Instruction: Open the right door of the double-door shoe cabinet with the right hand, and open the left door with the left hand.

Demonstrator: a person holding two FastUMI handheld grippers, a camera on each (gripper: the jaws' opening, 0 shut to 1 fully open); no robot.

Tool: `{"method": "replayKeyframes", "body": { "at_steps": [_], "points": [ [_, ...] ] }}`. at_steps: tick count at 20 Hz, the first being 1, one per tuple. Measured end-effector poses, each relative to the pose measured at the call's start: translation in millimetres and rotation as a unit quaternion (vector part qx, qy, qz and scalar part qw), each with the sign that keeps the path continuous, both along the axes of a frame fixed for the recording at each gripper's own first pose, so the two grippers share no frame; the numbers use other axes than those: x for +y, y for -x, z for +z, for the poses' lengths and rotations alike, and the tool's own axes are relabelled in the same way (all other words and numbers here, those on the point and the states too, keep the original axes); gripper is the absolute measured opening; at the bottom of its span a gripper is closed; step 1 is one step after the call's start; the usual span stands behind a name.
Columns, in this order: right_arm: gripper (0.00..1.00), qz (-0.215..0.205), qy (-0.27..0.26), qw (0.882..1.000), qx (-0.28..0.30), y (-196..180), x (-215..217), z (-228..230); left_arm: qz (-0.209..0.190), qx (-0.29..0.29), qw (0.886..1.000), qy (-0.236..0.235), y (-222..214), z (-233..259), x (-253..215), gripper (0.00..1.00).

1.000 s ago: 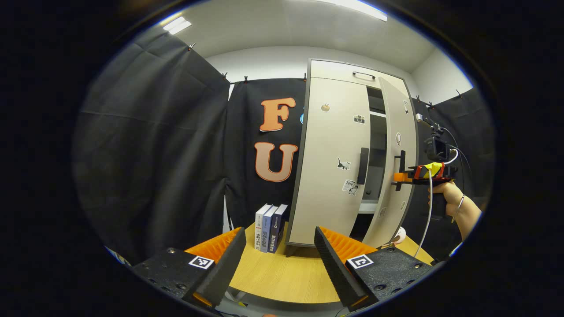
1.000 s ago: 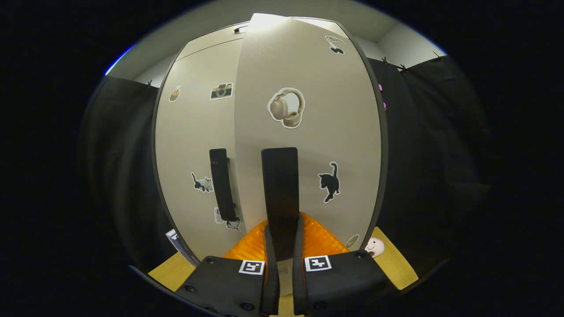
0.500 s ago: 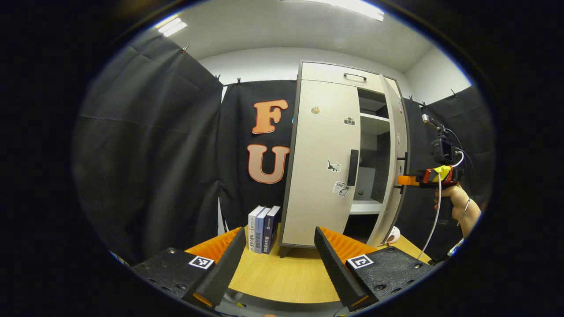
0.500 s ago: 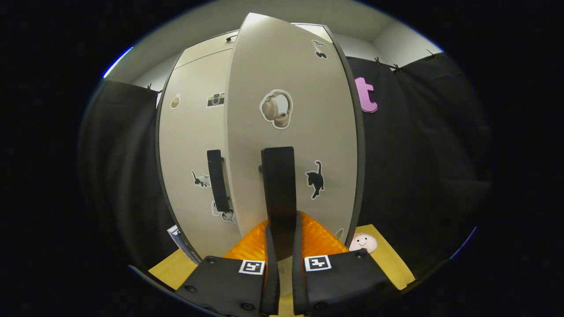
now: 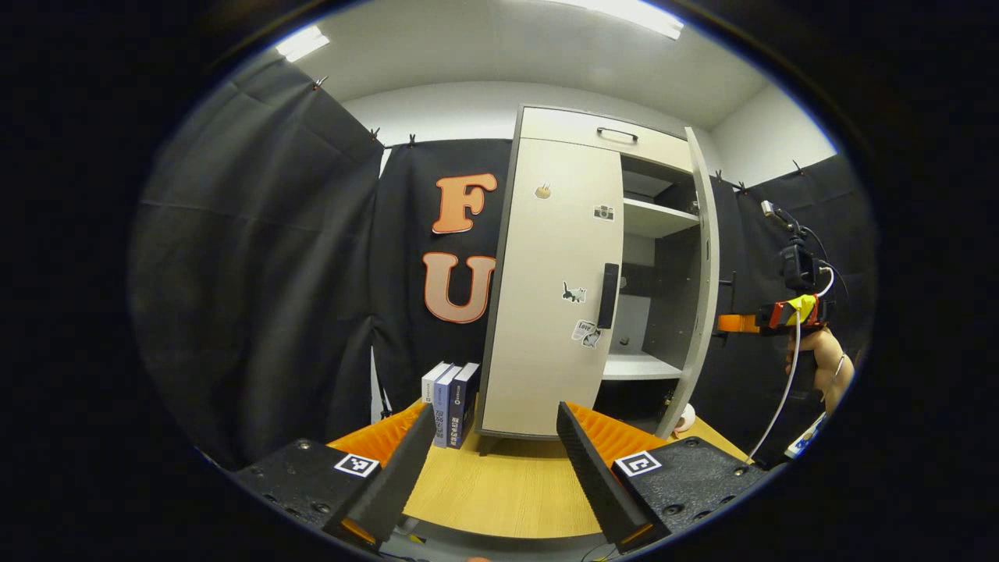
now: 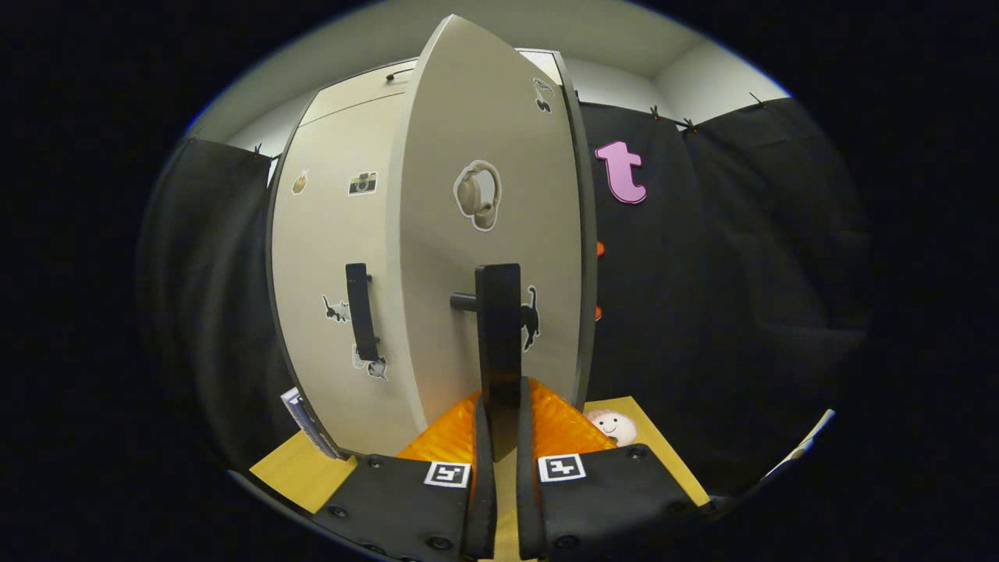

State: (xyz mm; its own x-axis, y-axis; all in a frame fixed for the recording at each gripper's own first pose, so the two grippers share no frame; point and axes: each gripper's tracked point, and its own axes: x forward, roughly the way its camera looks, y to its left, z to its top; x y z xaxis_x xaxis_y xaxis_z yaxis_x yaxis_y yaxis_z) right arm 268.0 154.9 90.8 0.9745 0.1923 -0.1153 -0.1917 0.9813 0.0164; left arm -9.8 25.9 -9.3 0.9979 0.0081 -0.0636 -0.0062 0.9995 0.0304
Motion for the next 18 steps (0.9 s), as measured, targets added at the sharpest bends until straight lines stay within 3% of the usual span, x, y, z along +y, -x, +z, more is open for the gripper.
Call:
{"method": "replayKeyframes", "body": {
  "at_steps": [18],
  "points": [
    [0.17,0.013,-0.018,1.0,0.021,12,-4,-6,-0.015,-0.023,0.999,-0.018,-29,26,-35,0.95]
  ]
}}
